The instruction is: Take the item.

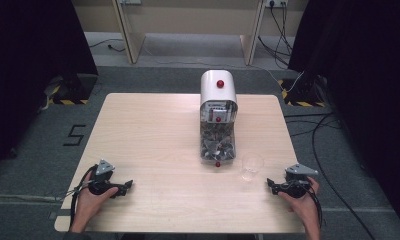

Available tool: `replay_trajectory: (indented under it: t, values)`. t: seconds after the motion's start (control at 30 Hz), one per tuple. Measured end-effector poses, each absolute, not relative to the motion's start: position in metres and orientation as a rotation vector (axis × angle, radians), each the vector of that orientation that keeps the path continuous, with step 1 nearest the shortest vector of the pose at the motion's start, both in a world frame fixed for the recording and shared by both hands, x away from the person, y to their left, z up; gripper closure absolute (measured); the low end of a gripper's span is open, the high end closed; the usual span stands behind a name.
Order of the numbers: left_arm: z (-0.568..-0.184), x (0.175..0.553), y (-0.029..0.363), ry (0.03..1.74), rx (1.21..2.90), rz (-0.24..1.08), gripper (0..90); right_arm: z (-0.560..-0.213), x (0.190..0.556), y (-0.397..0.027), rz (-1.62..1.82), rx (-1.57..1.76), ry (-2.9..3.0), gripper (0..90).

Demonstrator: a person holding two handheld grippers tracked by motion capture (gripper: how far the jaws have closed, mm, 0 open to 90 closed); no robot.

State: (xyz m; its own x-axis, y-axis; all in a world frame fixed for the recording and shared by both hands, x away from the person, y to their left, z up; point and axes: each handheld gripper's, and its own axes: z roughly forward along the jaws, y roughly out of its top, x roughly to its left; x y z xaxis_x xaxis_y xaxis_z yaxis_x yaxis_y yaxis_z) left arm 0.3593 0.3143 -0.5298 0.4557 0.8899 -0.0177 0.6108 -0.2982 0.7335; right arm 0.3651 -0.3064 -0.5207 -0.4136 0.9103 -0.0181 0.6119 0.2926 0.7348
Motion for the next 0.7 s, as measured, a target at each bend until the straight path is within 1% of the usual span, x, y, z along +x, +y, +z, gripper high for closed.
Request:
replay_trajectory:
  t: [0.17,0.2,0.23,0.3,0.4,0.5,0.7]
  values:
    - [-0.53,0.359,0.314,1.249,2.023,0.524,0.0,-0.52,0.365,-0.307,0.913,1.358,2.127,16.1]
    - [-0.53,0.359,0.314,1.249,2.023,0.524,0.0,-0.52,0.365,-0.307,0.913,1.362,2.12,16.9]
    - [-0.53,0.359,0.314,1.249,2.023,0.524,0.0,-0.52,0.364,-0.308,0.914,1.375,2.097,20.6]
    - [-0.53,0.359,0.314,1.249,2.023,0.524,0.0,-0.52,0.364,-0.308,0.918,1.381,2.086,22.4]
    - [-0.53,0.359,0.314,1.249,2.023,0.523,0.0,-0.519,0.363,-0.312,0.942,1.412,2.037,20.9]
    - [-0.53,0.359,0.314,1.249,2.022,0.523,0.0,-0.516,0.36,-0.318,1.01,1.468,1.974,21.9]
    - [-0.53,0.359,0.314,1.249,2.023,0.523,0.0,-0.507,0.357,-0.316,1.034,1.441,1.953,22.3]
